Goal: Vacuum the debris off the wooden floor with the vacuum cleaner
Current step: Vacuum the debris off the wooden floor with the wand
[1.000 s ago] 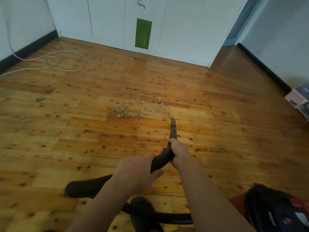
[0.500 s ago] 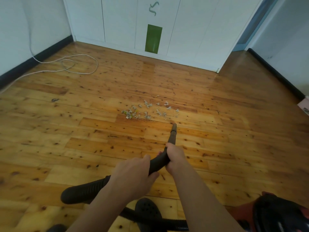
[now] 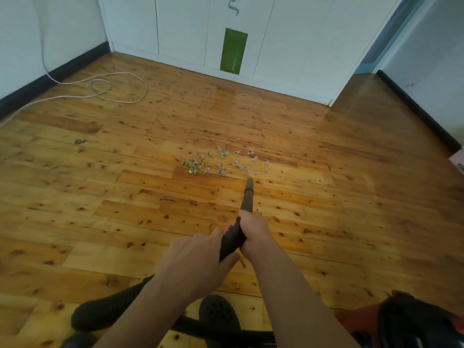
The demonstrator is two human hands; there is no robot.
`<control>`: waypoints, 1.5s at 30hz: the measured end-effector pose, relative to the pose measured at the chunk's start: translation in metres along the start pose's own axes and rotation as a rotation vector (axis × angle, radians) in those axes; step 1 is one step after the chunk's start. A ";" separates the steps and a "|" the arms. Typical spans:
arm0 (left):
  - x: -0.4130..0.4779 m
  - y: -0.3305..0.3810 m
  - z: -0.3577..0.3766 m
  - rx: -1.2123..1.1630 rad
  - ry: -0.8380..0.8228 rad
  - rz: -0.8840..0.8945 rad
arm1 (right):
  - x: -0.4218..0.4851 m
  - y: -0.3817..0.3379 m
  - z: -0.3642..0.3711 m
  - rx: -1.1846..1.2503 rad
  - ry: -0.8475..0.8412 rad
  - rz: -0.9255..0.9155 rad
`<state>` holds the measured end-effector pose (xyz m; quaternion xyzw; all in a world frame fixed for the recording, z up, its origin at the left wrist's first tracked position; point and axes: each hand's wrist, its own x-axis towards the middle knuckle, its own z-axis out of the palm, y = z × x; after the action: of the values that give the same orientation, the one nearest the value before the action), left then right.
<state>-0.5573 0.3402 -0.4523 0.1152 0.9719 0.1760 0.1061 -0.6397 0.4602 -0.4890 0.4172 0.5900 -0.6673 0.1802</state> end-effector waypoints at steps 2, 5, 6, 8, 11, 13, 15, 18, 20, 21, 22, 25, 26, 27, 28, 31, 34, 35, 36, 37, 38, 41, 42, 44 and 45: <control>0.000 0.001 0.002 -0.015 0.018 -0.010 | -0.001 0.001 0.002 -0.016 -0.025 -0.006; 0.001 -0.002 0.002 -0.043 0.018 -0.026 | -0.002 0.002 0.005 -0.022 -0.037 -0.002; 0.001 -0.003 0.002 -0.046 0.011 -0.028 | -0.002 0.002 0.006 -0.027 -0.038 -0.003; 0.001 -0.006 0.000 -0.044 0.005 -0.032 | -0.003 0.002 0.008 -0.033 -0.032 -0.007; -0.004 -0.010 -0.002 -0.049 0.022 -0.033 | -0.007 0.004 0.013 -0.026 -0.041 -0.004; -0.008 -0.013 -0.005 -0.052 0.036 -0.034 | -0.009 0.006 0.016 -0.012 -0.042 -0.005; -0.012 -0.016 -0.006 -0.055 0.040 -0.045 | -0.012 0.008 0.019 -0.006 -0.051 0.002; -0.019 -0.021 -0.007 -0.066 0.031 -0.067 | -0.017 0.012 0.028 -0.011 -0.064 0.008; -0.024 -0.024 -0.008 -0.076 0.031 -0.083 | -0.019 0.015 0.033 -0.034 -0.071 0.000; -0.026 -0.025 -0.009 -0.078 0.040 -0.090 | -0.021 0.015 0.035 -0.043 -0.078 -0.001; -0.028 -0.026 -0.009 -0.078 0.047 -0.095 | -0.022 0.016 0.037 -0.052 -0.083 -0.002; -0.032 -0.033 -0.010 -0.092 0.048 -0.119 | -0.026 0.018 0.046 -0.087 -0.098 -0.004; -0.032 -0.034 -0.011 -0.098 0.043 -0.120 | -0.027 0.018 0.047 -0.093 -0.099 -0.010; -0.033 -0.037 -0.012 -0.103 0.039 -0.123 | -0.028 0.018 0.050 -0.101 -0.097 -0.011; -0.034 -0.039 -0.013 -0.106 0.038 -0.122 | -0.029 0.018 0.053 -0.110 -0.096 -0.011; -0.037 -0.046 -0.018 -0.106 0.036 -0.123 | -0.034 0.020 0.061 -0.117 -0.107 -0.006; -0.041 -0.054 -0.020 -0.114 0.041 -0.146 | -0.036 0.022 0.070 -0.123 -0.127 -0.004; -0.041 -0.054 -0.019 -0.117 0.043 -0.152 | -0.036 0.022 0.071 -0.126 -0.129 -0.006; -0.041 -0.056 -0.019 -0.119 0.051 -0.155 | -0.036 0.021 0.073 -0.126 -0.130 -0.003; -0.041 -0.057 -0.018 -0.121 0.063 -0.161 | -0.037 0.021 0.075 -0.125 -0.131 0.003; -0.041 -0.059 -0.017 -0.126 0.071 -0.170 | -0.037 0.020 0.077 -0.126 -0.133 0.008; -0.040 -0.063 -0.016 -0.121 0.087 -0.179 | -0.039 0.019 0.081 -0.126 -0.135 0.009; -0.040 -0.064 -0.016 -0.119 0.093 -0.179 | -0.040 0.020 0.082 -0.127 -0.137 0.010; -0.043 -0.065 -0.017 -0.113 0.107 -0.178 | -0.041 0.021 0.084 -0.130 -0.147 0.012; -0.044 -0.066 -0.018 -0.110 0.115 -0.178 | -0.041 0.021 0.085 -0.130 -0.154 0.013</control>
<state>-0.5320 0.2632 -0.4527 0.0123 0.9716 0.2250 0.0716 -0.6295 0.3646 -0.4744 0.3560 0.6137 -0.6566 0.2559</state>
